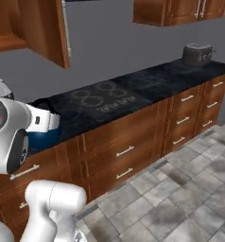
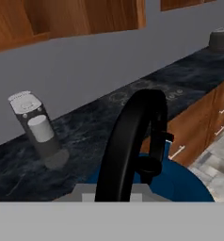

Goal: Open the cabinet, pick the kettle from the cabinet, and place it in the sink.

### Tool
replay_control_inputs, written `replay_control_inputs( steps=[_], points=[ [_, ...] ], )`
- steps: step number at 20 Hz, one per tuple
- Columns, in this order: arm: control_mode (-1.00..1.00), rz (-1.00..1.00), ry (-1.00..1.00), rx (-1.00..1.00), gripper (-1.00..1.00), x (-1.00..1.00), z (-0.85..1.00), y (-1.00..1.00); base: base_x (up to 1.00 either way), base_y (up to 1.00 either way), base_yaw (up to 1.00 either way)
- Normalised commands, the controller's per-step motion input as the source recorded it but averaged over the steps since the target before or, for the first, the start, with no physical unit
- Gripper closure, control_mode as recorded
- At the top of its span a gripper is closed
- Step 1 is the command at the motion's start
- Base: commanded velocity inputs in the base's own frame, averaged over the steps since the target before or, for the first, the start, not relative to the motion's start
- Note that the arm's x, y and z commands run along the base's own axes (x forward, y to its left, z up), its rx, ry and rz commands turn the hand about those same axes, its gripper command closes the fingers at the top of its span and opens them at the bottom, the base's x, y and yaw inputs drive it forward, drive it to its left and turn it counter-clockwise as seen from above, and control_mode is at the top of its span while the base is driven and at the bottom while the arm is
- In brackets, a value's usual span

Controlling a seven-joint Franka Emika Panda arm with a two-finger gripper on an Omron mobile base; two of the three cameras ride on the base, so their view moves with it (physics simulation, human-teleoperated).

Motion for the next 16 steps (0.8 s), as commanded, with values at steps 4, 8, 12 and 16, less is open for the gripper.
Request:
replay_control_inputs(
  steps=[4, 8, 12, 16],
  points=[
    [1.00, 0.00, 0.00, 0.00, 1.00, 0.00, 0.00, 0.00, 0.00, 0.02, -1.00],
    [1.00, 0.00, 0.00, 0.00, 1.00, 0.00, 0.00, 0.00, 0.00, 0.02, -1.00],
    [1.00, 0.00, 0.00, 0.00, 1.00, 0.00, 0.00, 0.00, 0.00, 0.02, -1.00],
    [1.00, 0.00, 0.00, 0.00, 1.00, 0.00, 0.00, 0.00, 0.00, 0.02, -1.00]
  ],
)
